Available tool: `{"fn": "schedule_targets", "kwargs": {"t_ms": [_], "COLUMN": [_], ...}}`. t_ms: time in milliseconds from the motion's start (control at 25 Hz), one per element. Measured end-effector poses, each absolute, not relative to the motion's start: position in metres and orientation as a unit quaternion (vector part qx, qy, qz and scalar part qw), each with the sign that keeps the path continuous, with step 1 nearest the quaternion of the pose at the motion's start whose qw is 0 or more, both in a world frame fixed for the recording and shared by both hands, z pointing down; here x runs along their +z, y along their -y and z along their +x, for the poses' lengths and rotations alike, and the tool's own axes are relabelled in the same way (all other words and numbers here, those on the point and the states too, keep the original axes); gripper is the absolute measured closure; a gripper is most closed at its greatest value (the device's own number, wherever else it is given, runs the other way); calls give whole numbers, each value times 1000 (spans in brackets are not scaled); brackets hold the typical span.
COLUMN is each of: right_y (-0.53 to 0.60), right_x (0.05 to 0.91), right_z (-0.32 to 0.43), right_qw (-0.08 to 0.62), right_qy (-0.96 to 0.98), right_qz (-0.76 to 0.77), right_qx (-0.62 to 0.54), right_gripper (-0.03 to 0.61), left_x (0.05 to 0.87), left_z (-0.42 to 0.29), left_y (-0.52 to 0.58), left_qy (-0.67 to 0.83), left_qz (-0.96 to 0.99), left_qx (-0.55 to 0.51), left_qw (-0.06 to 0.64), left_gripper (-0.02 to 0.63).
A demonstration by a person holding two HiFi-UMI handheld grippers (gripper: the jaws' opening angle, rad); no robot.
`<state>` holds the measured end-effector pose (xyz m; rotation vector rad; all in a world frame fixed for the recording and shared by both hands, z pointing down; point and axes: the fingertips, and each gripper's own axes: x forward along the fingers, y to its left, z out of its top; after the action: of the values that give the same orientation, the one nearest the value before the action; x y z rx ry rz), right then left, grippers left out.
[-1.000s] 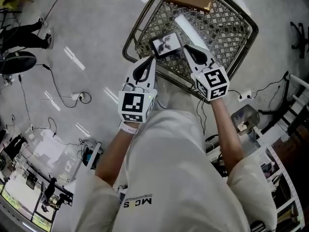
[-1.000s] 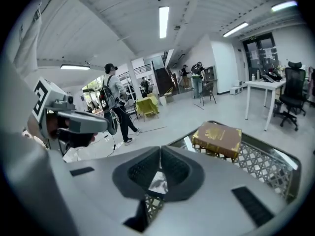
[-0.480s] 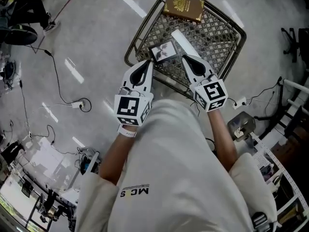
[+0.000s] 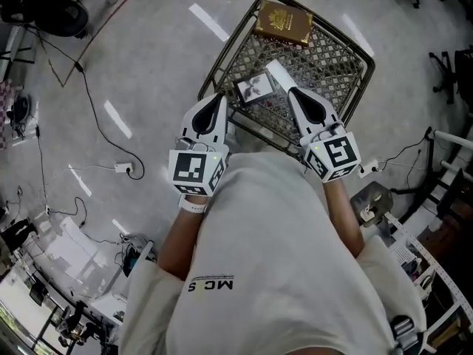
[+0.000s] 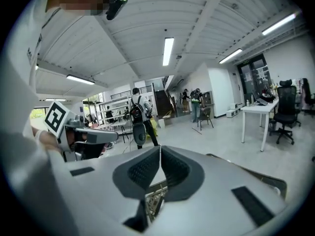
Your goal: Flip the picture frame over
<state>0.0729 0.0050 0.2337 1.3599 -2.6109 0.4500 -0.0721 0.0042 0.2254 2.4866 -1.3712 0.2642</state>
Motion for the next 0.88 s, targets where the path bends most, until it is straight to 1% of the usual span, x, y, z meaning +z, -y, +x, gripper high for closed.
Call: {"fn": "schedule_targets", "kwargs": {"t_ms": [240,440,640,880], "right_y": [3,9,6,6], "right_x": [206,213,211,209], "right_z": [72,68,58,59], "right_qw": [68,66,80,77], "right_qy": [876,875,877,877], "right_qz": [461,462,456,458], "right_qx": [122,129,125,125], "right_gripper": [554,555,560,561], "left_x": [193,200,198,200], "left_z": [-79,-65,-57,-56], "left_y": [4,4,0,1], "left_qy": [482,475,463,461], "left_qz": [865,866,873,875], "left_qx": [66,55,62,68], "left_qw": [124,146,137,134], "left_gripper": [589,589,589,589]}}
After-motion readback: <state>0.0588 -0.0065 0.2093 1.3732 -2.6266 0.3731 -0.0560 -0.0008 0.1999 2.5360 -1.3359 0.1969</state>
